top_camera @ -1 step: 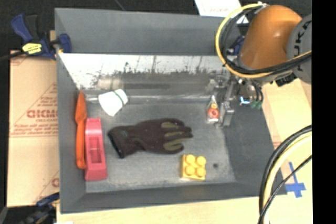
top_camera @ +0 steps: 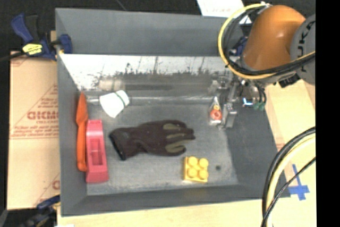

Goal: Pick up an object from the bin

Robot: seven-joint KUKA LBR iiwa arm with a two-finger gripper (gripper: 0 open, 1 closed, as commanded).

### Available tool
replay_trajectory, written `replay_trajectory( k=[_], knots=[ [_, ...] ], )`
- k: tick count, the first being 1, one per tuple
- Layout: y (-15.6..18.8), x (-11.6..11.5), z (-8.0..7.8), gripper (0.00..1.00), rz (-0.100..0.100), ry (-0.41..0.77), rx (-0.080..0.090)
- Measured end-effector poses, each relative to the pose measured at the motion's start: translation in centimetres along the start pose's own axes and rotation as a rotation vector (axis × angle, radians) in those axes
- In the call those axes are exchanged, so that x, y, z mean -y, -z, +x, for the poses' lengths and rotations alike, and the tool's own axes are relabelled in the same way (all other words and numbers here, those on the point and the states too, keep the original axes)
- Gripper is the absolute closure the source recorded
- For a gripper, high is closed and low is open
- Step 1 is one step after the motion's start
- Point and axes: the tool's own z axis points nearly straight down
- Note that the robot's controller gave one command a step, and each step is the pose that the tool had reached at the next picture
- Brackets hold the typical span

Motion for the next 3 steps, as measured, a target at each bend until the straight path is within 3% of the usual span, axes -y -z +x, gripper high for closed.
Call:
replay_trajectory(
  k=[1,2,3],
  knots=[
    [-0.8,-0.3,0.8,0.00,0.002,0.014,0.008],
    [1.1,1.3,2.2,0.00,0.002,0.095,0.006],
    [-7.4,-2.2,3.5,0.00,-0.001,0.136,0.005]
  ],
)
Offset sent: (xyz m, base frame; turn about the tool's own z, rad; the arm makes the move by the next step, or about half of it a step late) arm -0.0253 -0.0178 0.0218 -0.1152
